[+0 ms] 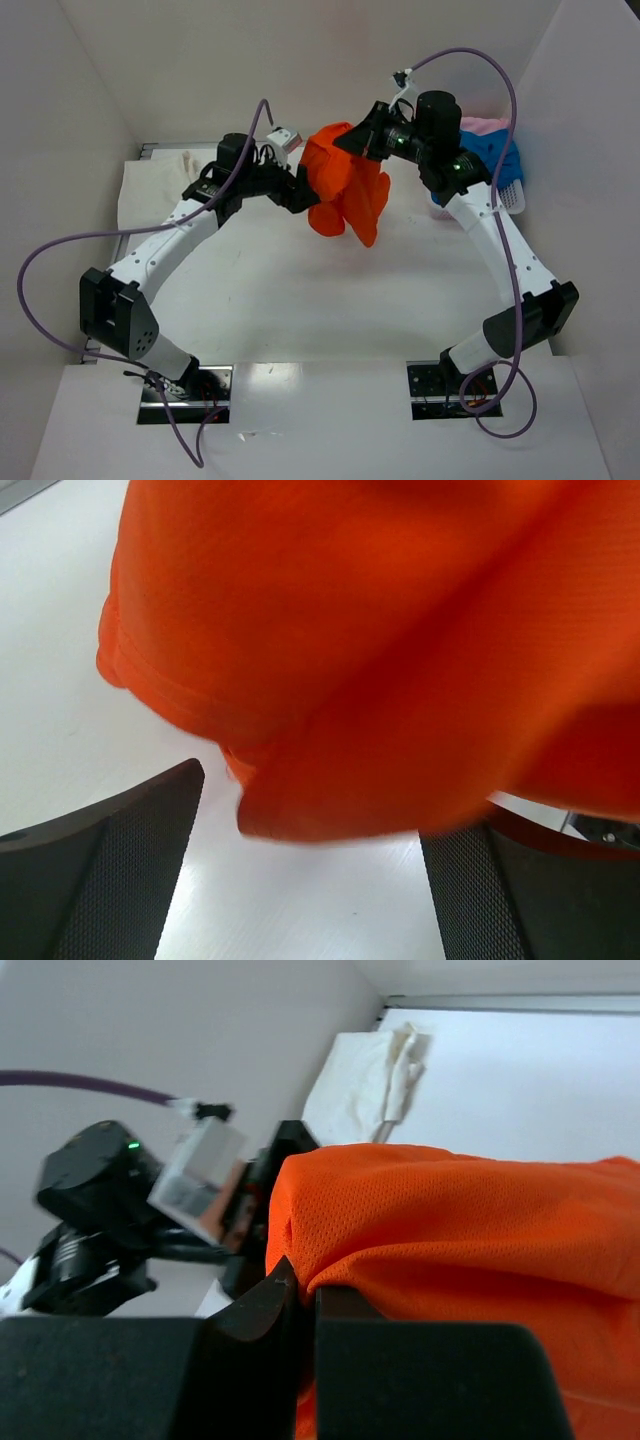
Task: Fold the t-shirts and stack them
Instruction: Move the tshirt to the center of the board
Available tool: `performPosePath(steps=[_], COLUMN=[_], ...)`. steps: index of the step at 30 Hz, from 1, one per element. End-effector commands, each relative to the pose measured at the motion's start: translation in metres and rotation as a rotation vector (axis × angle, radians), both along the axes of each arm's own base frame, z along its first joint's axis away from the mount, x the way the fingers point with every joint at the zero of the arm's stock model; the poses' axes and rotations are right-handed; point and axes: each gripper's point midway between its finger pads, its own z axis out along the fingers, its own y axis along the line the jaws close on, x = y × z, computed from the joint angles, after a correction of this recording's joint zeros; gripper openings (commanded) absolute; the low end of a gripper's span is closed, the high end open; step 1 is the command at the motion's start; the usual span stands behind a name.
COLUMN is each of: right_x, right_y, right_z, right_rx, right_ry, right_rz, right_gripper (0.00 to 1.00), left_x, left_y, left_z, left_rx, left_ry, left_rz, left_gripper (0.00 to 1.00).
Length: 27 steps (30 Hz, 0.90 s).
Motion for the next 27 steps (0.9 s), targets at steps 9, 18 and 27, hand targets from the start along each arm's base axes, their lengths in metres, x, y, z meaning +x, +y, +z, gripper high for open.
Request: performPosePath(steps=[9, 18, 27], right_x=[-0.013, 0.009, 0.024], right_y=[-0.005, -0.048, -0.062], right_z=[0.019, -0.004, 0.006], right_rx=[-0.063, -0.107, -0.101], right_ry=[-0.084, -0.046, -0.099], right_rz=[0.012, -0.156, -0.245], right_gripper=[0.05, 0.13, 0.09], left_x=[0.024, 0.001, -0.014], left_y=[-0.001, 0.05, 0.109], left_z=[0.015, 0.079, 0.164], left_rx=[-0.01, 0.004, -0.021], left_ry=[-0.149, -0.28, -0.42], left_rz=[0.041, 0.264, 0.507], left_gripper=[0.42, 0.0, 0.0])
